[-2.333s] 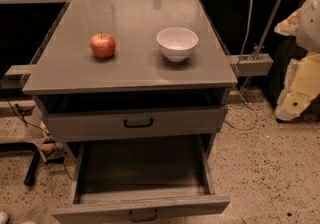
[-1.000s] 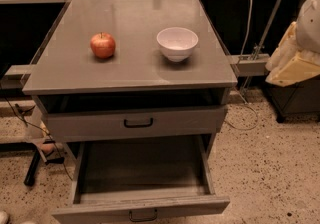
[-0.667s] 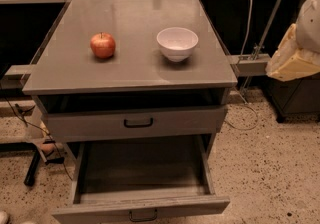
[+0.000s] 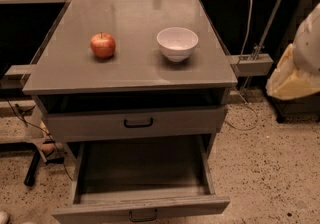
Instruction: Close middle drawer
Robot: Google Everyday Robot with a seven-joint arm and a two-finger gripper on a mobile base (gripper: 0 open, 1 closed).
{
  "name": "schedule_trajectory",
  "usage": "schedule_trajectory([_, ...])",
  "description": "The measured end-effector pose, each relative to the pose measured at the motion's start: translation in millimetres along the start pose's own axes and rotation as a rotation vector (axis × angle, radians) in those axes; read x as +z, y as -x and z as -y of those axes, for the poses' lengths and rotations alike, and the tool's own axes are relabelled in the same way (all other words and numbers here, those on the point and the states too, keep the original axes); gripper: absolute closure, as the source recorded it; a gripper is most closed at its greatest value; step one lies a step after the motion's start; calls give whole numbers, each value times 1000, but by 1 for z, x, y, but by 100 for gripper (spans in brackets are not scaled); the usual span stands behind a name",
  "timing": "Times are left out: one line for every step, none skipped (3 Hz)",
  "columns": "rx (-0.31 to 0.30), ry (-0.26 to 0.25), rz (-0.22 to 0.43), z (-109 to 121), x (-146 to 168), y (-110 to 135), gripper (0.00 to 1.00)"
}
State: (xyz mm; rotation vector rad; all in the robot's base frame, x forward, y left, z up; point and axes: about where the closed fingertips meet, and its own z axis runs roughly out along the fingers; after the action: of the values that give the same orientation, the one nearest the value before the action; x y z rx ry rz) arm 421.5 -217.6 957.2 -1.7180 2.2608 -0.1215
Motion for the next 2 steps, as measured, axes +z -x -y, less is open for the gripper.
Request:
schedule_trajectory([29, 85, -24, -49, 38, -12, 100])
schedule_trajectory([50, 226, -59, -102, 96, -26, 100])
